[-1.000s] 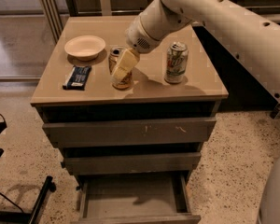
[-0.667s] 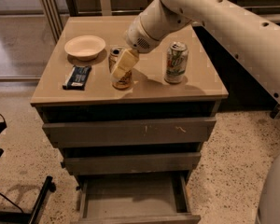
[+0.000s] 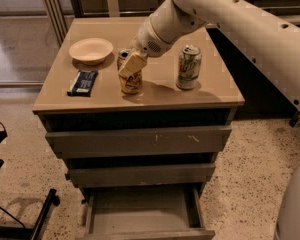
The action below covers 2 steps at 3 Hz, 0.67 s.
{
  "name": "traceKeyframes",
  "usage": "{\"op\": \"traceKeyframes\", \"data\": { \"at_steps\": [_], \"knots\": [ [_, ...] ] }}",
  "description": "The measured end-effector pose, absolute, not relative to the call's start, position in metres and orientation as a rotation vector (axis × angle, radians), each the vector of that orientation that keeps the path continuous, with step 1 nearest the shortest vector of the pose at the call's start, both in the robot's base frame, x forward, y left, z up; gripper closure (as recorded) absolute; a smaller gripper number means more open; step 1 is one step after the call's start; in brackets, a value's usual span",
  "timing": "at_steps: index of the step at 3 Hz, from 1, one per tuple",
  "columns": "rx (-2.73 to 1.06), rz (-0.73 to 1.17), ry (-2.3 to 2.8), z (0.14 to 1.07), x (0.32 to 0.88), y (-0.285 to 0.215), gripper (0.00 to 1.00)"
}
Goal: Place orange can into bottom drawer
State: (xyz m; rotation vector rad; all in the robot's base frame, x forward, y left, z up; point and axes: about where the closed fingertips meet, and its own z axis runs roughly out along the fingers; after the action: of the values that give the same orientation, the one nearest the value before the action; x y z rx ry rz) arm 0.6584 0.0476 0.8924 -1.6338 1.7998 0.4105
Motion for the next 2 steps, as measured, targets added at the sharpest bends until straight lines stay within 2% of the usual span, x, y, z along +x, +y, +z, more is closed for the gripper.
{"op": "traceKeyframes", "data": {
  "at_steps": [1,2],
  "knots": [
    [-1.631,0.418,1.792,0.8936,0.6558,0.0468,0.91],
    [-1.621,0.441,1.767,0.8976,0.6475,0.0442,1.00]
  ]
}}
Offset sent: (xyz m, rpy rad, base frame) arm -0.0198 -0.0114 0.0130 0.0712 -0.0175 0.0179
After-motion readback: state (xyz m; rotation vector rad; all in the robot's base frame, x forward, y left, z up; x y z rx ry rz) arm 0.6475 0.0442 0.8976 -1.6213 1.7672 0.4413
